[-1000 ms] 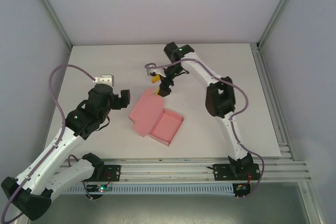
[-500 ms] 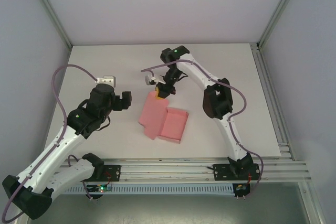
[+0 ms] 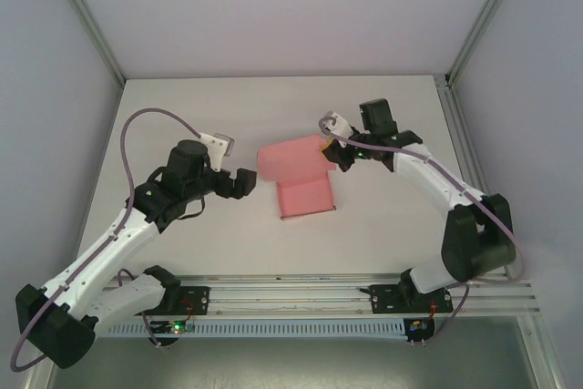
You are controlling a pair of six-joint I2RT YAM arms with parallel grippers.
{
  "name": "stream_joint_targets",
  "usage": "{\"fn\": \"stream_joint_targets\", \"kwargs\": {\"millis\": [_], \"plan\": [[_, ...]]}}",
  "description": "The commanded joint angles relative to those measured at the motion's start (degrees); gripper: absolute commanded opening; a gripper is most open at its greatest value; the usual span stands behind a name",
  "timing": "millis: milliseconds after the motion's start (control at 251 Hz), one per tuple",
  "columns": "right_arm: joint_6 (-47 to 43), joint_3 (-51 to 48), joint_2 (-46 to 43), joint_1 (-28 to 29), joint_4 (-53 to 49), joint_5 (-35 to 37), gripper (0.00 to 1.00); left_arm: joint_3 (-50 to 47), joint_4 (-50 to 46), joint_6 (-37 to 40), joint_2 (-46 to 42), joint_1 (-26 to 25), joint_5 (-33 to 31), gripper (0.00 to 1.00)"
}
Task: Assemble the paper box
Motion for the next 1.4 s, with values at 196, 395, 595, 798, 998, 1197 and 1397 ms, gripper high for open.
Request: {"fn": "stream_joint_targets", "kwargs": {"millis": [196, 395, 595, 798, 998, 1197, 1397], "plan": [[11.1, -11.4, -8.8, -0.3, 16.3, -2.5, 0.00, 3.2, 7.6, 12.4, 14.5, 1.3, 0.6, 1.00], [10.0, -11.4, -8.0, -1.0, 15.9, -5.5, 0.00, 6.4, 9.4, 17.7, 21.8, 2.0, 5.1, 0.97], [8.2, -11.1, -7.9, -1.0, 14.6, -5.7, 0.00, 9.2, 11.0, 21.1, 24.7, 2.1, 6.3, 0.75], [5.9, -10.5, -9.7, -1.2, 12.0, -7.4, 0.00, 11.3, 7.6, 25.3, 26.7, 3.2, 3.0, 0.80], [4.8, -10.1, -9.5, -1.4, 10.5, -8.0, 0.00, 11.0, 7.3, 25.5, 27.5, 4.9, 12.8, 0.68], [4.3, -9.0, -7.7, -1.5, 8.3, -5.3, 0.00, 10.2, 9.9, 25.4, 26.0, 5.0, 20.6, 0.37], [7.5, -9.4, -8.0, -1.5, 11.5, -2.1, 0.00, 11.7, 7.7, 23.3, 26.7, 5.0, 16.7, 0.03]]}}
